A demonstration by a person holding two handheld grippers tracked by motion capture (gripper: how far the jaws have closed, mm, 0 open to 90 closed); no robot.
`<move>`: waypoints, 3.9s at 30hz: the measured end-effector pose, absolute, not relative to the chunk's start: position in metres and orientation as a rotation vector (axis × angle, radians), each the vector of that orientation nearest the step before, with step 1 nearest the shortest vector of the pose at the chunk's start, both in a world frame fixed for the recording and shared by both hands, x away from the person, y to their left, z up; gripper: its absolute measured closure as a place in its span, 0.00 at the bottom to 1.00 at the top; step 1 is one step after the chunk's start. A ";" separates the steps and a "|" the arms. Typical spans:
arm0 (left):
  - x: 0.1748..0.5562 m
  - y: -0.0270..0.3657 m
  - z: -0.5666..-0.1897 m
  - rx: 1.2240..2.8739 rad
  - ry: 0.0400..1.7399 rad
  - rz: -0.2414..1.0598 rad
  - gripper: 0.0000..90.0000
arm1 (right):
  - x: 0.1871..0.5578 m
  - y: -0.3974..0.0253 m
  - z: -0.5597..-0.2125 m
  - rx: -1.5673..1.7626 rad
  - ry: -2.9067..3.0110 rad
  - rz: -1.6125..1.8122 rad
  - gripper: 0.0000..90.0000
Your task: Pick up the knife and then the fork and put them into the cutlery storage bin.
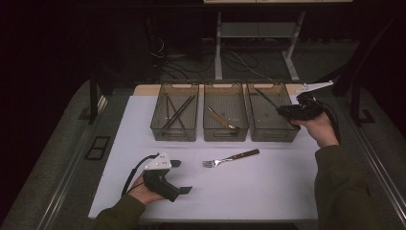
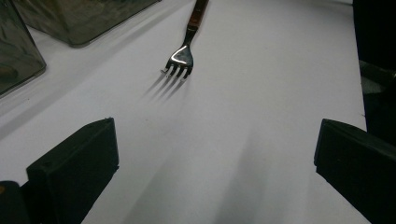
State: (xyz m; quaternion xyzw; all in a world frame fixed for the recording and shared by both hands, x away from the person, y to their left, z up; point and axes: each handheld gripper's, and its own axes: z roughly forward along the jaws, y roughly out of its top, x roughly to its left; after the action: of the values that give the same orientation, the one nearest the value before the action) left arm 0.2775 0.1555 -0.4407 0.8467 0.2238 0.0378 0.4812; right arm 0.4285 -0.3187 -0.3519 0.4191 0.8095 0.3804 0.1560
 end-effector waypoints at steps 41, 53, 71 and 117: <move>0.279 0.157 -0.441 2.069 0.548 0.087 0.00 | 0.446 -0.313 -0.376 1.313 2.327 1.001 0.52; 0.277 0.156 -0.441 2.064 0.555 0.092 0.00 | 0.396 -0.300 -0.360 1.196 2.317 1.094 0.59; 0.277 0.157 -0.440 2.065 0.558 0.099 0.00 | 0.354 -0.266 -0.389 1.047 2.479 1.140 0.98; 0.277 0.156 -0.441 2.068 0.554 0.090 0.00 | 0.370 -0.187 -0.441 0.899 2.708 0.962 1.00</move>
State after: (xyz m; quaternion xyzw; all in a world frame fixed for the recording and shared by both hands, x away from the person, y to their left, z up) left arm 0.2772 0.1564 -0.4410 0.8472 0.2269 0.0370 0.4789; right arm 0.3701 -0.1870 -0.4409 0.2979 0.8975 0.3187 0.0651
